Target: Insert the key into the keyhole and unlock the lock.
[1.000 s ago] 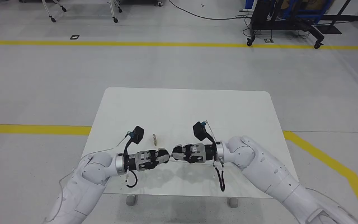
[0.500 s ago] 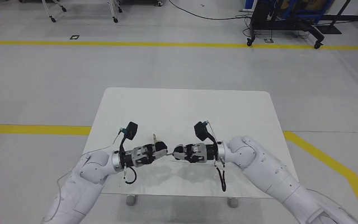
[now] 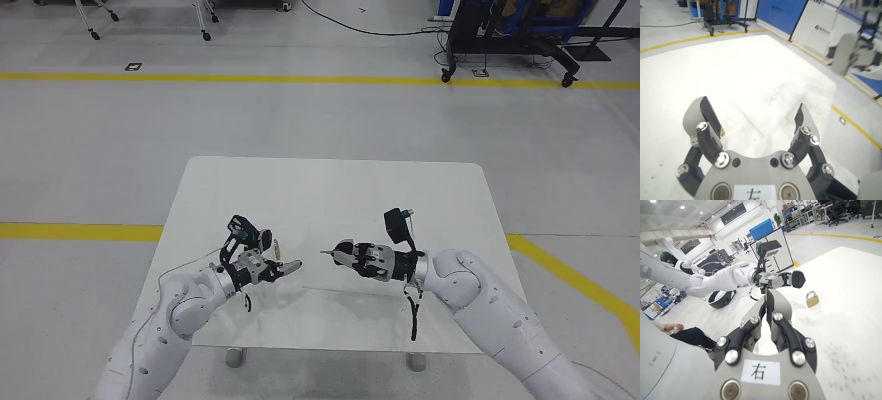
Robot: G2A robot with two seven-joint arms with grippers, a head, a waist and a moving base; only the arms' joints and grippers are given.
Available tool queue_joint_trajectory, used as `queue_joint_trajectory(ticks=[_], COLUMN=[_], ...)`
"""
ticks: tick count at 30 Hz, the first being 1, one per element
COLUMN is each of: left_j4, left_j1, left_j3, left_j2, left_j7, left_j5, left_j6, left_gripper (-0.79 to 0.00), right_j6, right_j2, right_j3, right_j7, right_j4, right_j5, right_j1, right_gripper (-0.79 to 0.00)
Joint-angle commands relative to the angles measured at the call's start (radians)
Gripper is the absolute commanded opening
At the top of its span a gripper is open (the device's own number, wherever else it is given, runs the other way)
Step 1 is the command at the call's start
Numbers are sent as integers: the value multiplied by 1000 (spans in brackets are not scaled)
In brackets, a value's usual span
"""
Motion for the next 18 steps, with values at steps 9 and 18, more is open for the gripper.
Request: queue_joint_trajectory(ticks=[9, 18], left_j4=[57, 83], left_j1=[-49, -67], left_j3=[69, 72], left_j2=[-22, -31], left_j7=[-52, -63], left_j5=[101, 96], left_j6=[147, 203], left_gripper=[-123, -351], right_j6=[5, 5], right_j2=[1, 1], right_j3=[8, 8], right_j7=[-8, -8], right_j4=[-6, -6], right_j5=[-5, -5], right_j1=[-8, -8], right_gripper=[-785, -785])
